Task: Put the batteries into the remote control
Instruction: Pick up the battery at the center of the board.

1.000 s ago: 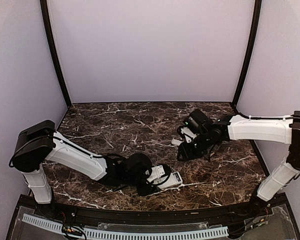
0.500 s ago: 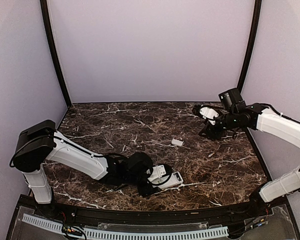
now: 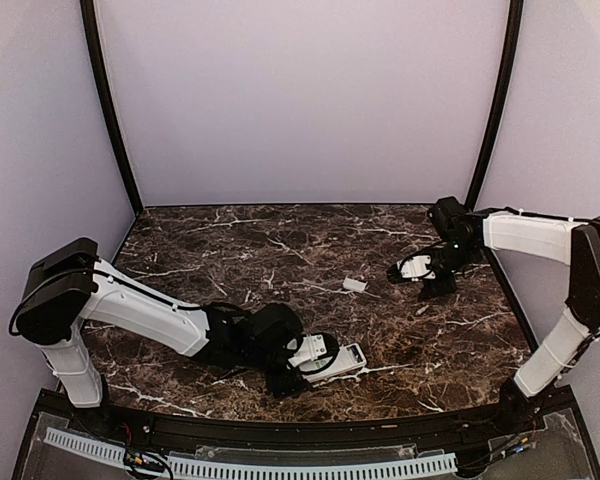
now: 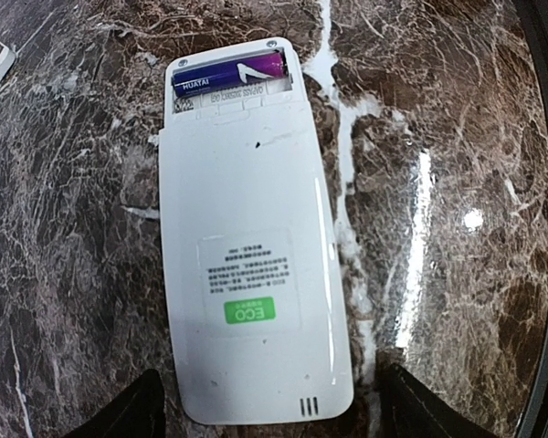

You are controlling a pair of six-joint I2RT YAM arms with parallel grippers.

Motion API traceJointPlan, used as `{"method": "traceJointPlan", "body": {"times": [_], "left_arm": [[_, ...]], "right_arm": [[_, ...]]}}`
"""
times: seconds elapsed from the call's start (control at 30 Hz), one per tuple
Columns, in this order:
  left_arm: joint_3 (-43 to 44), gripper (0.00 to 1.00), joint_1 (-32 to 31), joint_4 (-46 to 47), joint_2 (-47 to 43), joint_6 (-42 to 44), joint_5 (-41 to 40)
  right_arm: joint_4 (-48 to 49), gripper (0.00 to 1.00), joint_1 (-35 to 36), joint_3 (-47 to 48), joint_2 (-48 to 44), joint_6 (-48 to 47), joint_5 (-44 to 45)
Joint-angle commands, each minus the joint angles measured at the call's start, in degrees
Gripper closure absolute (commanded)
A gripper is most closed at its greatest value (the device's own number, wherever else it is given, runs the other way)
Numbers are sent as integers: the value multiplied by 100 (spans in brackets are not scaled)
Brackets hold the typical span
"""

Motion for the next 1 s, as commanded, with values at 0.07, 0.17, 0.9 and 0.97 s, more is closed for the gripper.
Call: {"method": "traceJointPlan", "body": {"times": [0.07,0.17,0.9,0.97], "left_arm": [[-170,20,-33,-659,-216,207,-268],[-183,20,-33,-650,-219,217,-328],[-44,20,-33,-546,-77,190,-343],[-46,20,-33,-547,-83,179,-334]], "right_arm": [[-465,47,-41,420,698,-363,122],[-331,47,-42,487,659,2,-45],[1066,50,104,-1063,-835,12368,1353],[1289,49,128,-1382,-831,12757,1338]]}}
